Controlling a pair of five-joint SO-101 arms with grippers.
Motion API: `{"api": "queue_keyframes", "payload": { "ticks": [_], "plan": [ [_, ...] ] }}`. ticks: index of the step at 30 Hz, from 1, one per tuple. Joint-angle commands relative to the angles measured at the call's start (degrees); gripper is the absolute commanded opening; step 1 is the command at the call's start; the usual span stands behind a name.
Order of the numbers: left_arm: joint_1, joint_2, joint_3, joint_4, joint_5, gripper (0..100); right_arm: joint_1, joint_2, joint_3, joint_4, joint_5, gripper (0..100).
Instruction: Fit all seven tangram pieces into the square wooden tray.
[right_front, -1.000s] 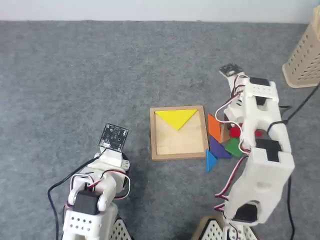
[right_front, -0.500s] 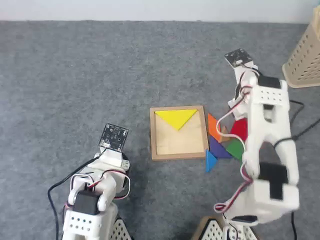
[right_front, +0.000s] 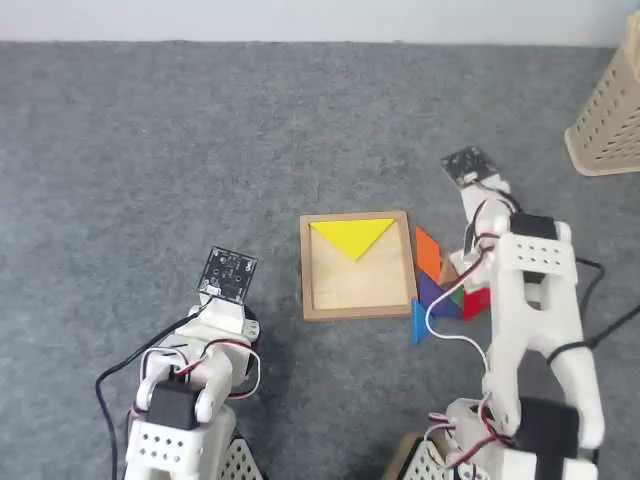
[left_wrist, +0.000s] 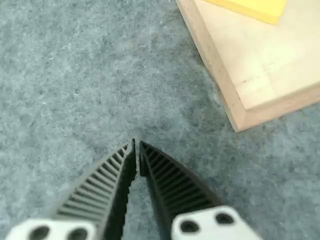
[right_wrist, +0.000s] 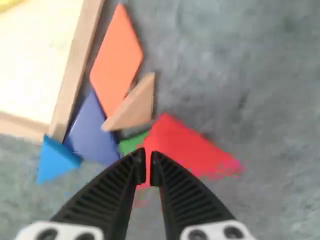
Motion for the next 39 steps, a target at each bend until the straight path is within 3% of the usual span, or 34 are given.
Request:
{"api": "queue_keyframes", "payload": {
  "ticks": [1,6,9,12,18,26,32,39],
  "plan": [
    [-0.18,-1.14,-1.01,0.35,0.44,1,0.92,-3.21,-0.53,4.62,0.62,0.9],
    [-0.18,-1.14,-1.01,0.35,0.44,1,2.07,-3.21,-0.53,5.05,-6.33,1.3],
    [-0.18,-1.14,-1.01,0.35,0.44,1,1.54,-3.12,-0.18,4.97,-11.16,8.7],
    [-0.18,-1.14,-1.01,0.35,0.44,1,0.31,-1.71,-0.70,3.30,-18.81,14.7],
    [-0.18,-1.14,-1.01,0.35,0.44,1,-1.19,7.96,-5.63,-0.66,-38.68,14.6],
    [-0.18,-1.14,-1.01,0.35,0.44,1,-1.63,22.20,-21.27,4.35,-54.15,33.0],
    [-0.18,-1.14,-1.01,0.35,0.44,1,-0.13,31.69,-28.31,4.62,-54.42,28.4],
    [-0.18,-1.14,-1.01,0.35,0.44,1,3.38,36.97,-31.65,4.35,-48.53,17.9]
  ]
}}
